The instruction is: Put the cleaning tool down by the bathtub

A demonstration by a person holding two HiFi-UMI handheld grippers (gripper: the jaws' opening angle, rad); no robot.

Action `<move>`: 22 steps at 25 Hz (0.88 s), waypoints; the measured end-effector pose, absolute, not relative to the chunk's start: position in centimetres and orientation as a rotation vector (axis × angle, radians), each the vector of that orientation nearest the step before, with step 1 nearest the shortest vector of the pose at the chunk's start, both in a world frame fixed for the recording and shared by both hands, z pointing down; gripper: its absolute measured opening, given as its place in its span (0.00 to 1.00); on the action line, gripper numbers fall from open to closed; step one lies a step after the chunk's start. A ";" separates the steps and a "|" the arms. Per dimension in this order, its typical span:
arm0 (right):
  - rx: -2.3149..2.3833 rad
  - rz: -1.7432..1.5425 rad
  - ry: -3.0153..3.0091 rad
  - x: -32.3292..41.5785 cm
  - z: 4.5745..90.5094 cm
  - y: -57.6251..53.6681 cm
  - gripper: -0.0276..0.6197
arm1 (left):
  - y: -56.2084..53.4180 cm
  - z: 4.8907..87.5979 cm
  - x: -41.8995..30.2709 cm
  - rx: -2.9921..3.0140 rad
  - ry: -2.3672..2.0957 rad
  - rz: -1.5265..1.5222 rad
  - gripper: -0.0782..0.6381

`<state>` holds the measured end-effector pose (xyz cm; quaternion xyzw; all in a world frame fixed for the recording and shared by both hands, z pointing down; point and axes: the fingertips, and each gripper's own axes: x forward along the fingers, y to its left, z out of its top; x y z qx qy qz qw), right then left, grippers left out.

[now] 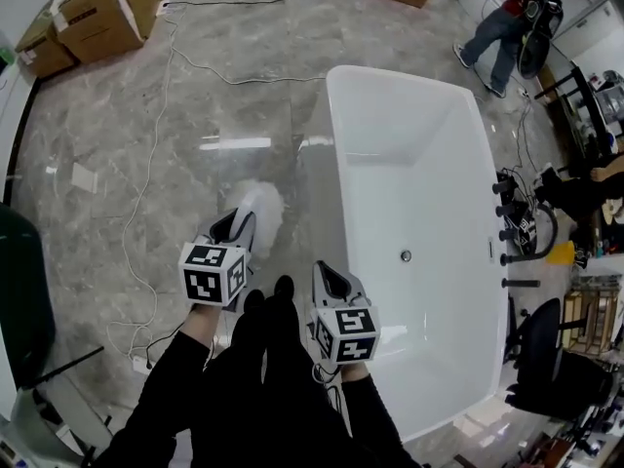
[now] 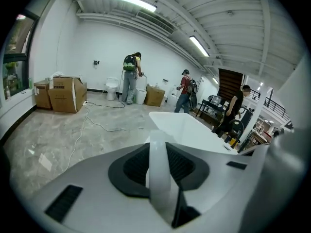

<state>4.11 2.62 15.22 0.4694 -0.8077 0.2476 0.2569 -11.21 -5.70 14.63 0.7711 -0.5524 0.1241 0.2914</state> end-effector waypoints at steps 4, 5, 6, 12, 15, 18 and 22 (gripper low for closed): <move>1.207 0.690 -2.219 3.4 18.7 0.2 0.04 | -8.6 17.5 -10.6 2.035 -1.495 0.301 0.25; 1.197 0.694 -2.220 3.3 19.8 -0.6 0.04 | -9.5 18.3 -10.5 2.029 -1.499 0.289 0.25; 1.192 0.705 -2.216 3.3 20.9 -1.2 0.04 | -10.2 19.3 -10.2 2.024 -1.499 0.286 0.25; 1.207 0.791 -2.180 3.9 28.7 -3.8 0.04 | -12.8 26.5 -8.7 2.036 -1.480 0.366 0.25; 1.223 0.825 -2.158 3.9 32.6 -5.0 0.04 | -14.1 30.4 -8.2 2.051 -1.468 0.398 0.25; 1.240 0.829 -2.145 3.5 36.4 -6.1 0.04 | -15.6 34.2 -8.0 2.067 -1.454 0.418 0.25; 1.249 0.828 -2.145 2.9 41.5 -7.7 0.04 | -17.1 39.5 -8.0 2.080 -1.450 0.437 0.25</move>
